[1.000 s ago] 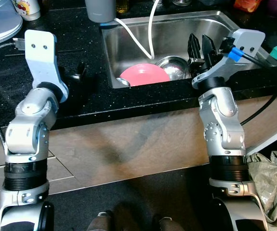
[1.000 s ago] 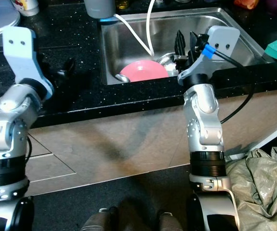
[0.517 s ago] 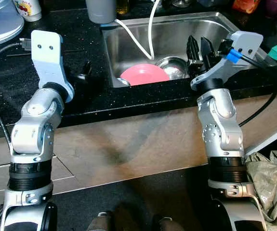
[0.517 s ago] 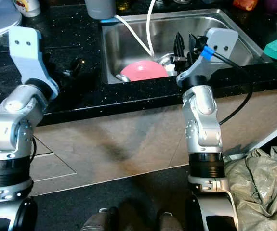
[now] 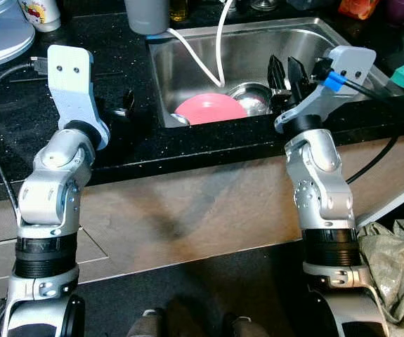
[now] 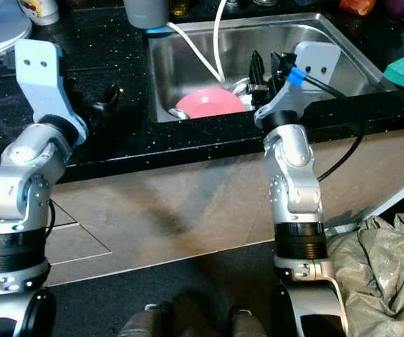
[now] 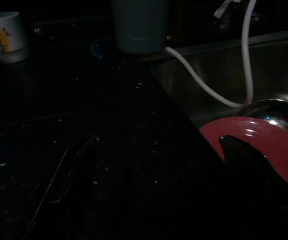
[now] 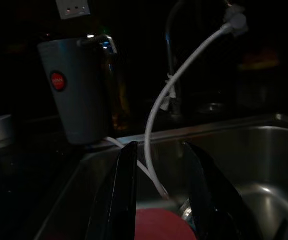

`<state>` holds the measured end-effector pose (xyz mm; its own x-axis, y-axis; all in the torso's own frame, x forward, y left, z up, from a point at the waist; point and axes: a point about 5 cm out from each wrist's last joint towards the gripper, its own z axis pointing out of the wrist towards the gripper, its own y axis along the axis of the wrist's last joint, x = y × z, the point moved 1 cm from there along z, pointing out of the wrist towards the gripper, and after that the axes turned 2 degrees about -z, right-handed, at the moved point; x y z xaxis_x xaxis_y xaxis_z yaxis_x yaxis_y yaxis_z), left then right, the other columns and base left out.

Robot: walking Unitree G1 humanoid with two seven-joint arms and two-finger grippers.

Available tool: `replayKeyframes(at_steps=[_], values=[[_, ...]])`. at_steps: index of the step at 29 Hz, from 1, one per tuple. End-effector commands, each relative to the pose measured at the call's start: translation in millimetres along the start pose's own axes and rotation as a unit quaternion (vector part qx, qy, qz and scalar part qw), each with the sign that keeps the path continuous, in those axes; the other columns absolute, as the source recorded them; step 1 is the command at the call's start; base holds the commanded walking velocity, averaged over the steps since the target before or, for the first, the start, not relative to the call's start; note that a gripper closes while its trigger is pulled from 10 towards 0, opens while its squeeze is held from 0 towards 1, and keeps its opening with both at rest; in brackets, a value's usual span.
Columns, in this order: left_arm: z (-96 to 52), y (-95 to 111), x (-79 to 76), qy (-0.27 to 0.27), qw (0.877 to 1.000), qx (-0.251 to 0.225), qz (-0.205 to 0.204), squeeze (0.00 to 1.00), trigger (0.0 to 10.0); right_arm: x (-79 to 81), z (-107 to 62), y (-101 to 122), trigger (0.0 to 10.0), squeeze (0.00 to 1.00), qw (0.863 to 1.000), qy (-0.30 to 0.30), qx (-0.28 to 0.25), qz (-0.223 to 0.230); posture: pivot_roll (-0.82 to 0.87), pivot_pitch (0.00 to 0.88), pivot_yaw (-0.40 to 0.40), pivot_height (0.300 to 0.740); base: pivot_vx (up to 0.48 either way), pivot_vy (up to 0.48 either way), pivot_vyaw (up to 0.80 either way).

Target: Kitchen organization

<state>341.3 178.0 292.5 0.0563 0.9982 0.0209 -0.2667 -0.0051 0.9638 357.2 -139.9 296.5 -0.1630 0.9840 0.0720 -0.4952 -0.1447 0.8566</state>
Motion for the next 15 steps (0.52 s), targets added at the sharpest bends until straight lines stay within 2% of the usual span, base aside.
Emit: replayKeyframes(at_steps=[1, 10, 15], values=[[-1.2, 2.6, -1.2, -0.003, 1.000, -0.001, 0.001, 0.00, 10.0, 1.0, 0.3, 1.3, 10.0, 0.00, 1.000, 0.001, -0.002, -0.007, 0.05, 0.152, 0.007, 0.740, 0.000, 0.000, 0.80], [-0.9, 6.7, -0.5, -0.004, 1.000, -0.005, 0.005, 0.00, 10.0, -1.9, 0.4, -0.2, 10.0, 0.00, 1.000, -0.004, 0.003, -0.008, 0.06, 0.157, 0.009, 0.740, 0.000, 0.000, 0.80], [-0.3, 8.7, 2.1, 0.001, 1.000, -0.005, 0.004, 0.00, 10.0, -4.7, 0.1, -1.9, 10.0, 0.00, 1.000, -0.013, 0.005, 0.007, 0.06, 0.160, 0.008, 0.740, 0.000, 0.000, 0.11]])
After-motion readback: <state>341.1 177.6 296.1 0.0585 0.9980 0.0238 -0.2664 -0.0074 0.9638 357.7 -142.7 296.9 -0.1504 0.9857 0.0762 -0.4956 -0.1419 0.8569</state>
